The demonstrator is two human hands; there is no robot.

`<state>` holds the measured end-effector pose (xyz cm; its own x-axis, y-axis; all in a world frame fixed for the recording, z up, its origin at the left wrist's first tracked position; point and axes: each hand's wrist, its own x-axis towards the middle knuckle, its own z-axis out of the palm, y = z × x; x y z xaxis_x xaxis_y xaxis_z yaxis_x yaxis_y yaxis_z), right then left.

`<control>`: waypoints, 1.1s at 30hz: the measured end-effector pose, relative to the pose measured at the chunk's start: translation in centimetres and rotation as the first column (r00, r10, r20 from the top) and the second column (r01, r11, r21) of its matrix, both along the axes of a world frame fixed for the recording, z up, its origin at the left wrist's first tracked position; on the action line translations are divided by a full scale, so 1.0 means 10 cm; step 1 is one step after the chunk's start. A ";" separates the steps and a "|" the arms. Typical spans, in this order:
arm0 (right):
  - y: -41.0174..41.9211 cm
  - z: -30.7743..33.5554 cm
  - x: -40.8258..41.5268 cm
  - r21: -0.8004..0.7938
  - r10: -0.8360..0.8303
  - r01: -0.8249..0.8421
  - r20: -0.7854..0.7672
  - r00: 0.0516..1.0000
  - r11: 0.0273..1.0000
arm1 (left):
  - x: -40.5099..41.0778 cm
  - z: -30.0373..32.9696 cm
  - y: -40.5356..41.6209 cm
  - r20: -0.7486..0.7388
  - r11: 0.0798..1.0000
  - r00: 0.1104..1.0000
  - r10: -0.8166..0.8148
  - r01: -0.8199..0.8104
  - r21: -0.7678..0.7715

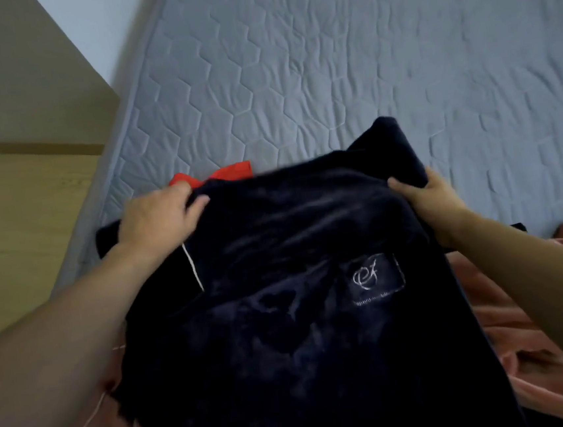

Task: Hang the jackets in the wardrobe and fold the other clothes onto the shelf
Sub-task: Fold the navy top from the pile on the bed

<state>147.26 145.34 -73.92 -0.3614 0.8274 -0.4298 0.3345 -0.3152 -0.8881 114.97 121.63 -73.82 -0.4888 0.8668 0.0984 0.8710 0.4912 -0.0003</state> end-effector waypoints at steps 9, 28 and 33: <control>-0.38 -0.14 0.45 -0.434 0.418 -0.227 0.418 0.806 0.872 | 0.61 -0.06 0.02 0.236 0.959 0.961 0.142 -0.075 -0.272; -1.26 0.28 1.26 -0.493 0.141 0.010 0.268 0.953 0.870 | 2.12 -0.21 -2.08 0.607 0.495 0.239 0.758 -0.817 -0.296; -1.49 0.38 1.47 -0.481 0.215 -0.028 0.339 0.916 0.876 | 2.44 -0.08 -2.24 0.553 0.320 0.062 0.831 -0.866 -0.385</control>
